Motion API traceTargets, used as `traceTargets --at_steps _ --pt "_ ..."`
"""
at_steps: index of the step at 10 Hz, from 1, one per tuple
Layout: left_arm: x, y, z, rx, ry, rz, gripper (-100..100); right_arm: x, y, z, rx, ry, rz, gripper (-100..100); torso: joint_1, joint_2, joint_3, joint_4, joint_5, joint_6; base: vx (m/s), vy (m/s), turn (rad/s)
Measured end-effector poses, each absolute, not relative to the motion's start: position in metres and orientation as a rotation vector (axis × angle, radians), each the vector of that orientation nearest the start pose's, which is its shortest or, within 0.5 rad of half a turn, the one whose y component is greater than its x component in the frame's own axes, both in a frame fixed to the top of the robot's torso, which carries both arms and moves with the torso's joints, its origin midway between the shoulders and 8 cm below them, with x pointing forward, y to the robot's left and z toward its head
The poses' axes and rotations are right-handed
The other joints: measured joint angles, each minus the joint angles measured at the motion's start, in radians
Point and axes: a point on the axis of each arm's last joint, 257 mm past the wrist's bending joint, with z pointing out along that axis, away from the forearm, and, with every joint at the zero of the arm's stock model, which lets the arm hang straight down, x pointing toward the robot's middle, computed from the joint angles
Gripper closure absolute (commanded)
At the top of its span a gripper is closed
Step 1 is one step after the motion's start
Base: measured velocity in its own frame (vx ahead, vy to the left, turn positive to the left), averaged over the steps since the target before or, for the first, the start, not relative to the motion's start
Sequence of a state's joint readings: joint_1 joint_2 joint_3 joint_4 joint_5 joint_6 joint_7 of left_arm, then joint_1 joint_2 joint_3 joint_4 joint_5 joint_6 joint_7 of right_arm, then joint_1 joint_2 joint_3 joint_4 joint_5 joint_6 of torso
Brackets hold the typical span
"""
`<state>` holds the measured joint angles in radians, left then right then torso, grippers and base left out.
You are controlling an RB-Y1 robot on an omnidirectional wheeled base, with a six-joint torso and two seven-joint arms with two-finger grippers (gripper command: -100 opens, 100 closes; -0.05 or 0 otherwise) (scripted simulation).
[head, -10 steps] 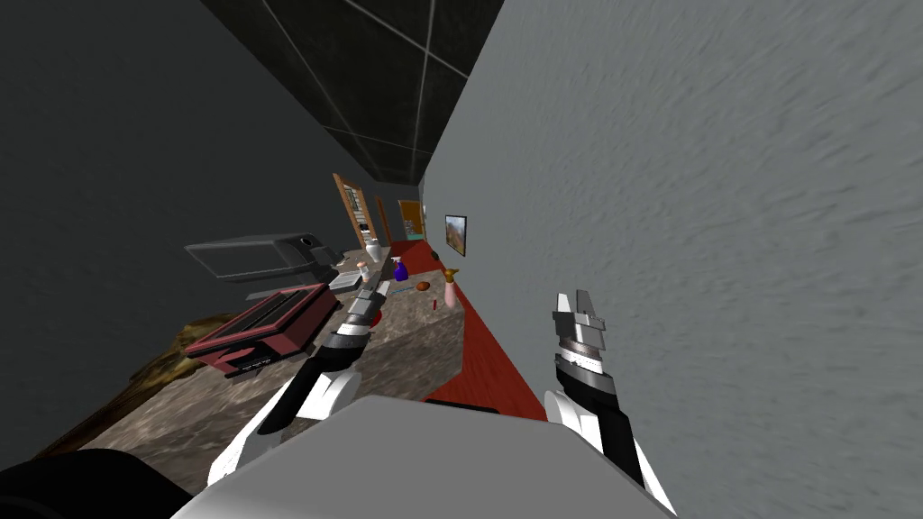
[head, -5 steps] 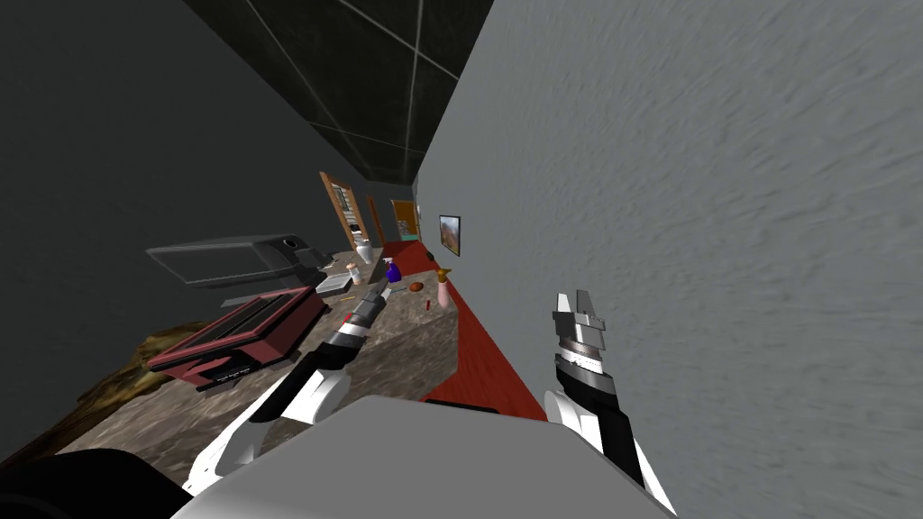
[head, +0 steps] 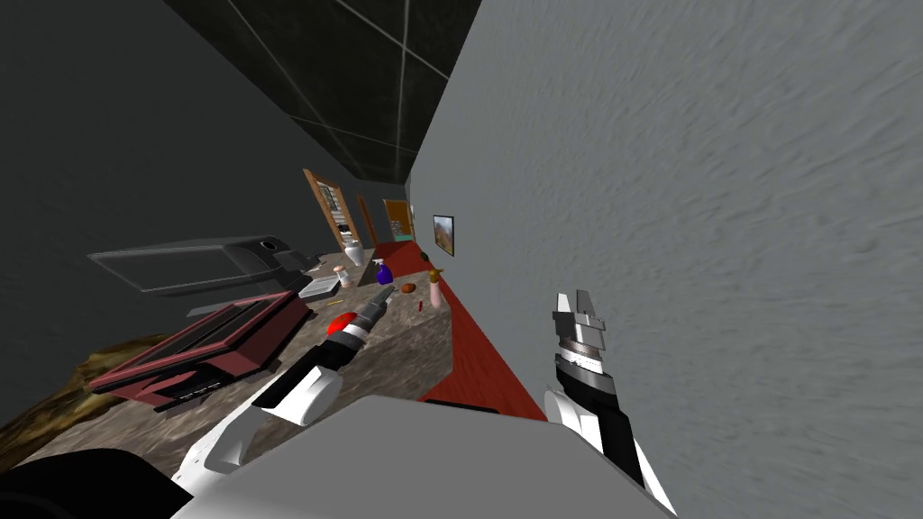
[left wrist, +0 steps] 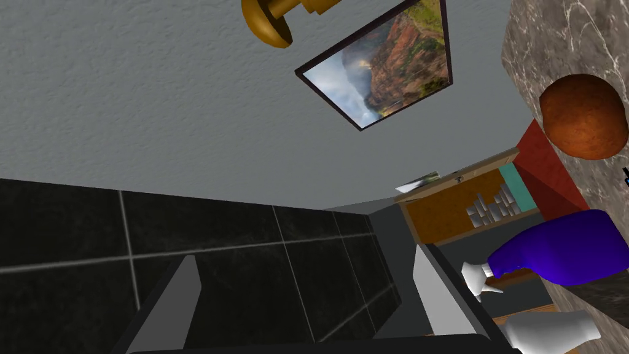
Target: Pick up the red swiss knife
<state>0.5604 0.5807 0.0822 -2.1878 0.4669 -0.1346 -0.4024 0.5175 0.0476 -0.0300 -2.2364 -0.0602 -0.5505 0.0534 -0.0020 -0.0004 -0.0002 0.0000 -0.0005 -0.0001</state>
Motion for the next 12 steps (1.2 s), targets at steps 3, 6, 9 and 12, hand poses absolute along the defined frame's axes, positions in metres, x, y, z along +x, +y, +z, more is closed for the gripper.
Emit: traceTargets --at_steps 3,6,9,12 --pt "0.398 0.347 -0.129 -0.691 1.420 -0.896 -100 0.337 -0.304 0.009 0.713 0.550 1.246 0 0.001 0.000 0.000 0.000 0.000 0.000 0.006 -0.034 -0.081" --pt "0.395 0.363 -0.160 -0.724 1.548 -0.834 -100 0.338 -0.304 0.009 0.713 0.550 1.246 0 0.000 0.000 0.000 0.000 0.000 0.000 0.006 -0.039 -0.079" --pt "0.394 0.377 -0.189 -0.745 1.661 -0.773 -100 0.337 -0.304 0.009 0.713 0.550 1.246 0 0.000 0.000 0.000 0.000 0.000 0.000 0.013 -0.037 -0.094" --pt "0.386 0.394 -0.216 -0.771 1.790 -0.699 -100 0.337 -0.304 0.009 0.713 0.550 1.246 0 0.000 -0.001 0.000 0.000 0.000 0.000 0.021 -0.035 -0.108"
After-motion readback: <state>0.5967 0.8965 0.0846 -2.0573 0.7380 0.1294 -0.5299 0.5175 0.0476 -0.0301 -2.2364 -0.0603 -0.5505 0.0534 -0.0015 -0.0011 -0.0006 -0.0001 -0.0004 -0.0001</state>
